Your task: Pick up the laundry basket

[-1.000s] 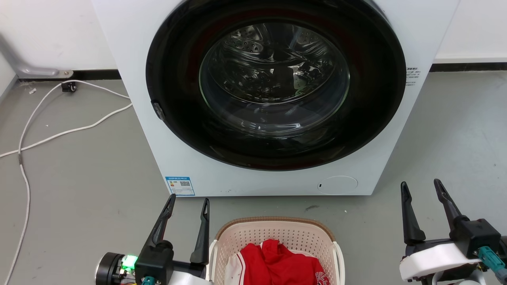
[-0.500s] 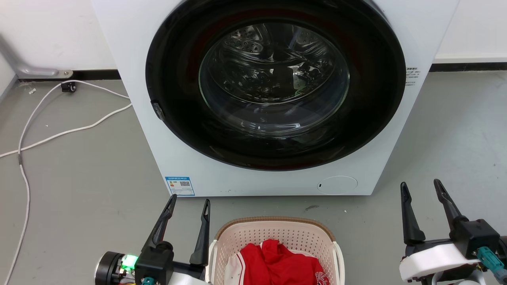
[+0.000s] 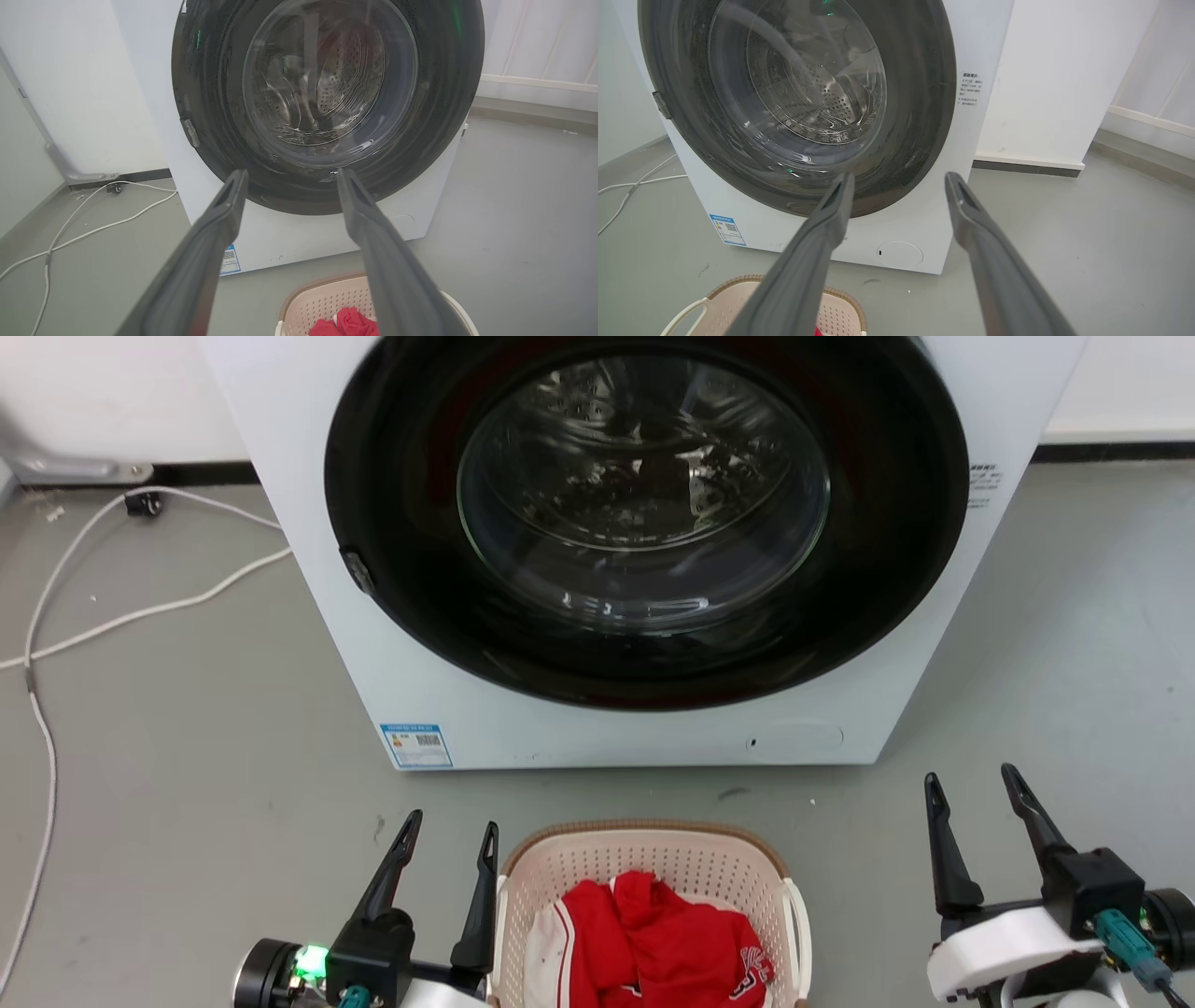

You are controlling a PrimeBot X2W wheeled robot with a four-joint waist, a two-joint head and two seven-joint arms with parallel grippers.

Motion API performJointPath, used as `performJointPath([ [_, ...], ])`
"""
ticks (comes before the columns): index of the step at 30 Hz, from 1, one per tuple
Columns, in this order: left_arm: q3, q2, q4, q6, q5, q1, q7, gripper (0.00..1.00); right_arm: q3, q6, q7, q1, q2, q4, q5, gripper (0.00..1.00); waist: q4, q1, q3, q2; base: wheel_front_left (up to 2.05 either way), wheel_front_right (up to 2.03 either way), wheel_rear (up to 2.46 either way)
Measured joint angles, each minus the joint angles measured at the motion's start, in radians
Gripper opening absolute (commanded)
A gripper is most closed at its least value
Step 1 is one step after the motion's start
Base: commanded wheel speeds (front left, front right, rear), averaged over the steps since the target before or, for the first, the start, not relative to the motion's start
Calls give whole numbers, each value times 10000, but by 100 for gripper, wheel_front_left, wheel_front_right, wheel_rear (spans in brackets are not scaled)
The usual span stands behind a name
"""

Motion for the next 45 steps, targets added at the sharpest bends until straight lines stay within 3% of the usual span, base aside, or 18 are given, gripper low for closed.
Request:
performJointPath([
  [14,207,10,2385,-614,88,-2331,0,100,63,2,192,-2080,-4,2153,-405,100,63,1,2507,0,0,0,0],
  [25,242,347,5166,-1041,56,-4379,0,100,259,0,295,-3790,-8,4086,-502,100,35,2,4702,0,0,0,0],
  [36,-29,619,7051,-1308,-4,-6238,0,100,995,2,1603,-5488,-6,6330,272,100,-18,2,6315,0,0,0,0],
  [45,-343,767,8437,-1398,-117,-7376,0,100,1722,2,2222,-6459,0,7336,723,100,90,2,7082,0,0,0,0],
])
